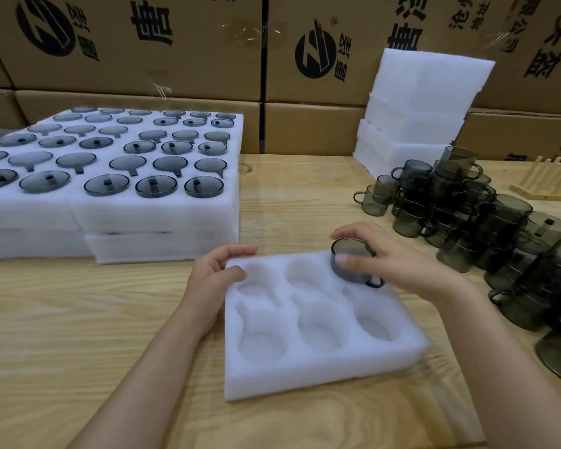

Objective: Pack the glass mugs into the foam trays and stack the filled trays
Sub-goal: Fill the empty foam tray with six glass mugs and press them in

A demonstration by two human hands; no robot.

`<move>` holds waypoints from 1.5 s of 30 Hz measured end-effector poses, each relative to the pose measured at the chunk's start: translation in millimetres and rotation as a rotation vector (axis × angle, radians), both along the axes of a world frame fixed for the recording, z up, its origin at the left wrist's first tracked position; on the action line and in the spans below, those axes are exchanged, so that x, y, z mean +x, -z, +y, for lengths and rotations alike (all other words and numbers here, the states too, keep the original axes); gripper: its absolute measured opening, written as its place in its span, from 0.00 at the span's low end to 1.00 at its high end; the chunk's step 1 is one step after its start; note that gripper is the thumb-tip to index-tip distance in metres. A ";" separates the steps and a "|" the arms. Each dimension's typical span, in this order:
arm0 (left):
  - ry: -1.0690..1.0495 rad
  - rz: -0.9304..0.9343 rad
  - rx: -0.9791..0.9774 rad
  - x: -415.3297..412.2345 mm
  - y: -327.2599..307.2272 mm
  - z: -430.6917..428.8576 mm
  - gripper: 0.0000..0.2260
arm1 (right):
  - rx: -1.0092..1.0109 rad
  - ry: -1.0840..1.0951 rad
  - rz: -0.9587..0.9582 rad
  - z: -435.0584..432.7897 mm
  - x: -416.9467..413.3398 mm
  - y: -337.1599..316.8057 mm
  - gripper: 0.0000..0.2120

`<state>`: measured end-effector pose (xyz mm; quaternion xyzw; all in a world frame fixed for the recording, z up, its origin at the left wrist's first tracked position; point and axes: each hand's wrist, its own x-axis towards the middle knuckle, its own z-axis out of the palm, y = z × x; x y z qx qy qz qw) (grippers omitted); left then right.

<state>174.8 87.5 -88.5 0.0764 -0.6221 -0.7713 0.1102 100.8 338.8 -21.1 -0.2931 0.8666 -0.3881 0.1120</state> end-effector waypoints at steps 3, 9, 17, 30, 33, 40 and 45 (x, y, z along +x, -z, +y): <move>0.000 0.004 -0.005 0.7 0.0 0.2 0.18 | 0.159 0.070 0.101 -16.1 -11.5 -11.4 0.23; -0.016 -0.022 -0.025 0.6 0.5 -1.2 0.16 | 0.331 0.008 0.163 -29.4 -18.6 0.5 0.08; -0.008 -0.020 -0.052 0.5 1.9 -2.0 0.17 | 0.311 -0.137 0.349 -22.2 -18.4 10.4 0.12; 0.009 -0.018 -0.040 0.4 2.0 -1.7 0.16 | 0.589 -0.119 0.271 -24.8 -9.1 27.6 0.37; 0.008 -0.015 -0.023 0.1 2.1 -1.3 0.15 | 0.459 -0.107 0.305 -23.0 -5.5 27.6 0.28; -0.046 -0.015 -0.017 -1.0 1.7 -1.0 0.13 | -0.044 0.786 0.388 43.9 -27.8 35.4 0.15; -0.062 -0.025 -0.025 -0.9 1.6 -1.0 0.15 | 0.226 1.100 0.675 95.2 -34.3 37.3 0.21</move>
